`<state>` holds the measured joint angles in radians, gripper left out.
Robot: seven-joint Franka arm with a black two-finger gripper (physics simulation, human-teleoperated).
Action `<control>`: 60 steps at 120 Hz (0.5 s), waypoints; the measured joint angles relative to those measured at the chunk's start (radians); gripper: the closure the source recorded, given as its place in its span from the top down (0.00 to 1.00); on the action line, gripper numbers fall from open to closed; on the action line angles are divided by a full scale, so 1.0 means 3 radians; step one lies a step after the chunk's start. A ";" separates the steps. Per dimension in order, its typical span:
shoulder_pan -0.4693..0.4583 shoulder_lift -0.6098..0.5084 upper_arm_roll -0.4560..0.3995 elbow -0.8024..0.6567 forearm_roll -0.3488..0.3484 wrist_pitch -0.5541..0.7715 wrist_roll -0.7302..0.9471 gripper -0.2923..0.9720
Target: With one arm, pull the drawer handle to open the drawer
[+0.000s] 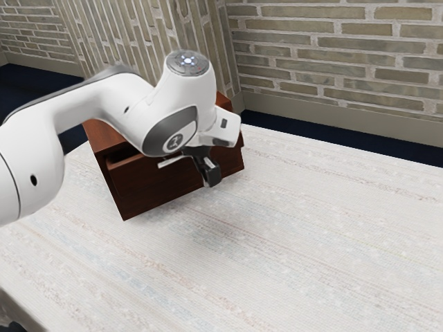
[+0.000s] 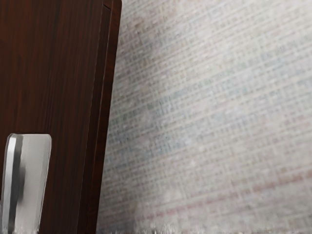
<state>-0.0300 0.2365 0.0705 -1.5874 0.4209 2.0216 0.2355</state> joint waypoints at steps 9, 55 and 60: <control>-0.0021 -0.0060 0.0000 -0.0074 -0.0001 0.0001 -0.0012 0.77; -0.0187 -0.0131 0.0006 -0.0204 -0.0017 0.0024 -0.0073 0.77; -0.0194 -0.0145 0.0005 -0.0225 -0.0018 0.0026 -0.0081 0.77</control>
<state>-0.0881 0.1930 0.0721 -1.6549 0.4154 2.0293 0.2112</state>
